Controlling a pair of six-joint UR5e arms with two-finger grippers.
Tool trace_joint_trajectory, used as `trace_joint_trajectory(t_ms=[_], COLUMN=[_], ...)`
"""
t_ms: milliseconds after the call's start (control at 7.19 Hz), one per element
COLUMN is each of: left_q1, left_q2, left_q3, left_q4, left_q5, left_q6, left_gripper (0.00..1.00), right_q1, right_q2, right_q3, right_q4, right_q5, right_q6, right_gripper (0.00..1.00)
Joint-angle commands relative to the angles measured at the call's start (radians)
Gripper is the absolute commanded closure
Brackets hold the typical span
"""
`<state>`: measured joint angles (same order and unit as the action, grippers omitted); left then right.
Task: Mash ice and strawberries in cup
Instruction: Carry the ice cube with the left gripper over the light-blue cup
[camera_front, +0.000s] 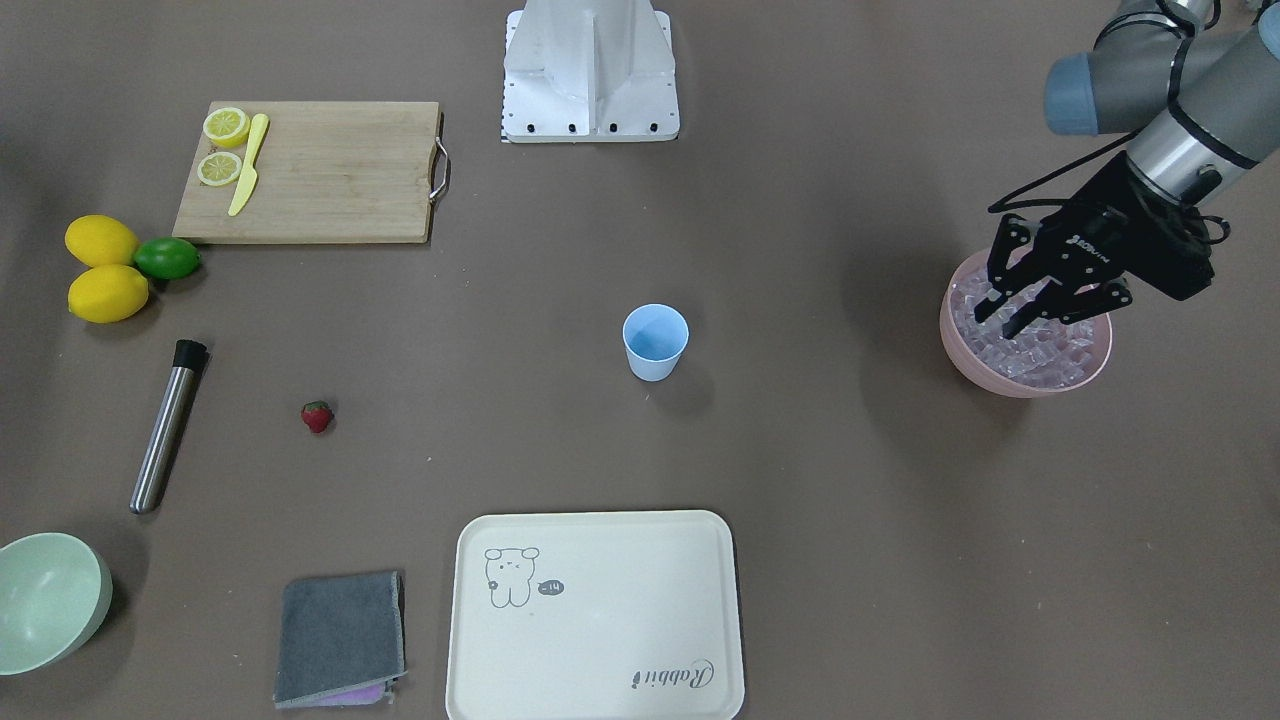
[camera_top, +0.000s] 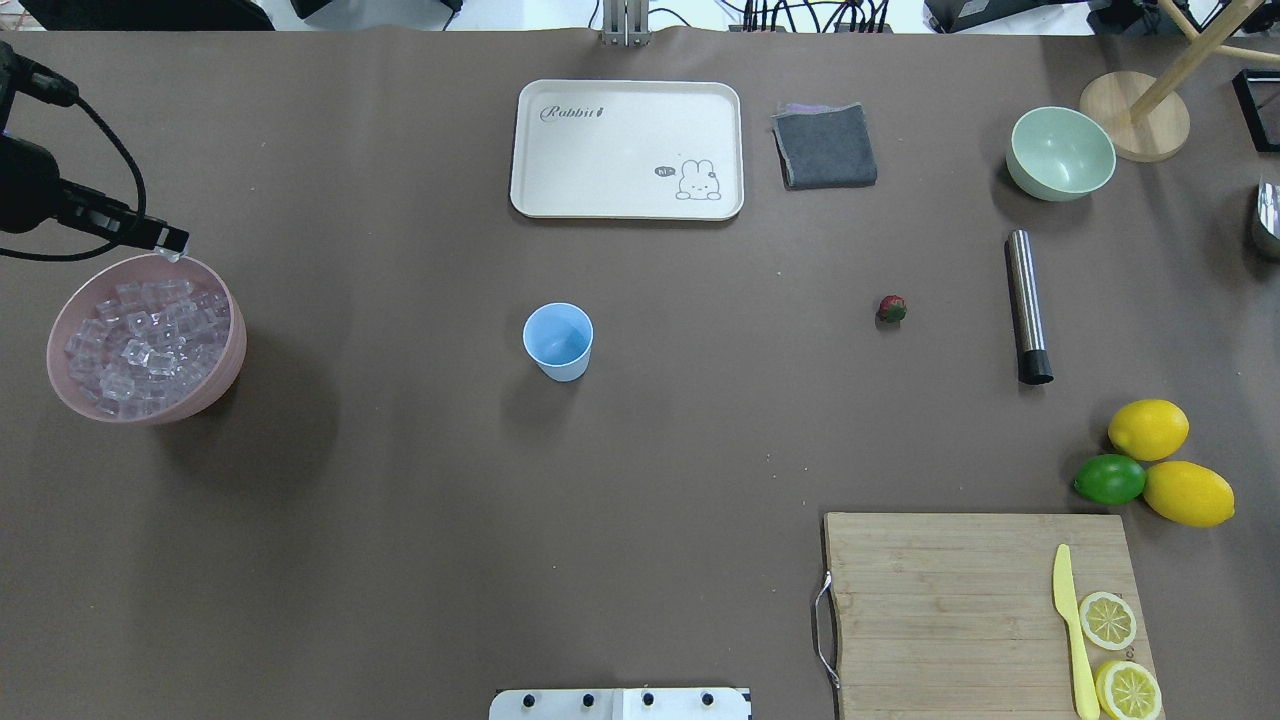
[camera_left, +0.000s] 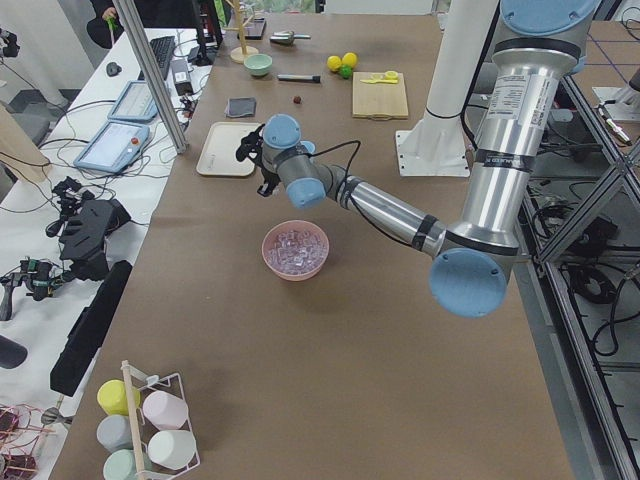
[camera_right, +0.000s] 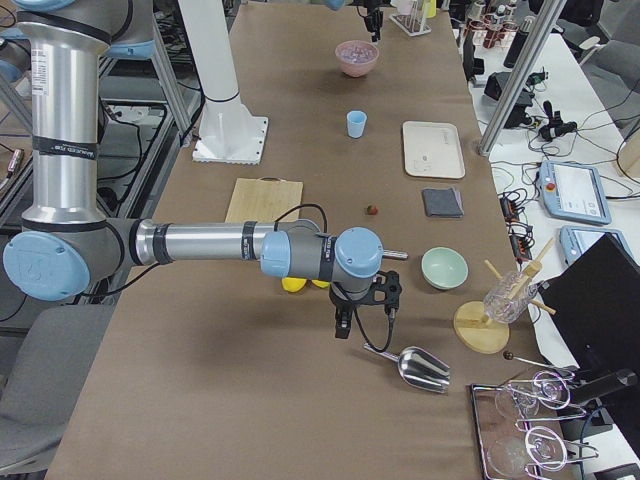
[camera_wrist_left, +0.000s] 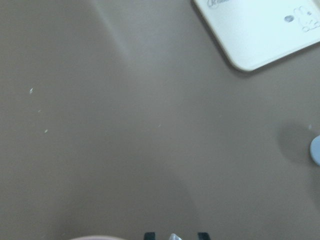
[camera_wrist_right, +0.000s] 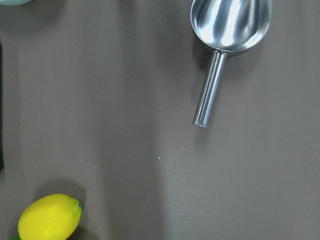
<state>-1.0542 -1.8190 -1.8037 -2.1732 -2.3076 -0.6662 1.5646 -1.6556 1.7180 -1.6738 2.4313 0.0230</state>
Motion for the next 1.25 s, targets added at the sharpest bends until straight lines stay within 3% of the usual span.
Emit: trace_joint_trajectory(t_ms=[0, 139, 417, 1113], left_q1=[0.164, 0.277, 0.399, 0.488], left_q2=[-0.150, -0.187, -0.276, -0.287], left_q3=[0.010, 0.014, 0.081, 0.168], left_q4=[-0.049, -0.060, -0.062, -0.091], left_q5=[0.096, 0.219, 0.408, 0.499], left_q6=[-0.241, -0.316, -0.342, -0.343], left_gripper=[1.00, 1.00, 1.00, 1.00], right_q1=[0.000, 0.000, 0.000, 0.000], right_q2=[0.004, 0.007, 0.008, 0.016], right_q3=[0.000, -0.001, -0.003, -0.002], right_q4=[0.000, 0.000, 0.000, 0.000], right_q5=[-0.001, -0.003, -0.004, -0.004], right_q6=[-0.002, -0.002, -0.002, 0.000], right_gripper=[0.00, 0.00, 0.00, 0.00])
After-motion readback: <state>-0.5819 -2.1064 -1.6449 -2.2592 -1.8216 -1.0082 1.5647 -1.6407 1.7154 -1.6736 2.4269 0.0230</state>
